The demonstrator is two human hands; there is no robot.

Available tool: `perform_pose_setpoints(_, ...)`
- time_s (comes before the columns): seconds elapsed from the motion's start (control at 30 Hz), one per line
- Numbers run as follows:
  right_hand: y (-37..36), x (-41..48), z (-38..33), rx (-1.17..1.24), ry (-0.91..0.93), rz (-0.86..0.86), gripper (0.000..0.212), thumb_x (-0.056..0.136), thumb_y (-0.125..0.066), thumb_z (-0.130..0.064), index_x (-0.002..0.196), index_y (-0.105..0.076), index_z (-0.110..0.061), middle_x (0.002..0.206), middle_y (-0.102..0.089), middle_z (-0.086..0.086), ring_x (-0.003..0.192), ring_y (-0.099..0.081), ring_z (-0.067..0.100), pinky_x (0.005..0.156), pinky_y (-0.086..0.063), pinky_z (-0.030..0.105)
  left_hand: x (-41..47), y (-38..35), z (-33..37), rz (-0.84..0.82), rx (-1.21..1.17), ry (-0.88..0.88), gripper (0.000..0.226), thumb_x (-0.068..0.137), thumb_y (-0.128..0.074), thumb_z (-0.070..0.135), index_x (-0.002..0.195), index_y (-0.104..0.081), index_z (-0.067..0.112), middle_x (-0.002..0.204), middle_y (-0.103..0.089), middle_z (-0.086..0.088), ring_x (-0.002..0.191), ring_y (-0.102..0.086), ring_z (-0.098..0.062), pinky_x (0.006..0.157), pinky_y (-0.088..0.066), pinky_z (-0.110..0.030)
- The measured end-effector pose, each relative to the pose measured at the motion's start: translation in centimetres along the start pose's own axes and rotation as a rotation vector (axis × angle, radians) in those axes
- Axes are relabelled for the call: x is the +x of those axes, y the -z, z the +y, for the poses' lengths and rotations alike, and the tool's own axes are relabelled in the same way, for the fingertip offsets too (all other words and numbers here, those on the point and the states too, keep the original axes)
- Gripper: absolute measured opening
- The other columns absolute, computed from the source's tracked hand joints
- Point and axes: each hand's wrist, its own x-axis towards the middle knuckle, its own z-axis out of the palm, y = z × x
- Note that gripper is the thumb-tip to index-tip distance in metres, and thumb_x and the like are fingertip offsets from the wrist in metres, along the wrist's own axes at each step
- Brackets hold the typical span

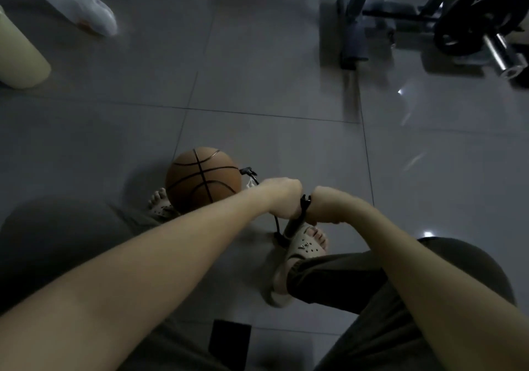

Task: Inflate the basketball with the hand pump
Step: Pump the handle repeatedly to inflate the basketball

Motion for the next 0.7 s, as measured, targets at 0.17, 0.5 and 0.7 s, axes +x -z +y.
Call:
perform_pose_setpoints(0.17, -6.0, 2.8, 1.2, 0.017, -0.003, 0.067, 0.022, 0.089, -0.056, -0.034, 0.085, -0.058, -0.012, 0.083, -0.062, 0.005, 0.079, -0.060, 0.027, 0.069, -0.050, 0.034, 1.6, -6.2, -1.3, 0.001, 0.040, 0.028, 0.017, 0.090, -0.061, 0.030, 0.088, -0.055, 0.014, 0.089, -0.062, -0.007, 0.075, -0.058, -0.028, 0.065, -0.042, -0.034)
perform_pose_setpoints(0.5, -8.2, 0.0, -0.1, -0.023, 0.021, 0.011, 0.016, 0.092, -0.058, -0.032, 0.093, -0.056, -0.017, 0.091, -0.059, 0.004, 0.091, -0.065, 0.028, 0.073, -0.050, 0.035, -2.3, -7.0, -1.2, -0.115, 0.099, 0.004, 0.021, 0.094, -0.059, 0.027, 0.079, -0.052, 0.015, 0.084, -0.063, -0.007, 0.070, -0.058, -0.025, 0.061, -0.047, -0.034)
perform_pose_setpoints(0.7, -0.4, -6.0, -1.3, -0.011, 0.133, 0.095, 0.020, 0.084, -0.067, -0.031, 0.075, -0.066, -0.013, 0.071, -0.066, 0.004, 0.064, -0.061, 0.021, 0.059, -0.052, 0.033, -6.3, 1.7, 0.2, 0.020, 0.066, -0.037, 0.024, 0.084, -0.068, 0.030, 0.068, -0.059, 0.014, 0.060, -0.058, -0.002, 0.052, -0.055, -0.021, 0.048, -0.041, -0.026)
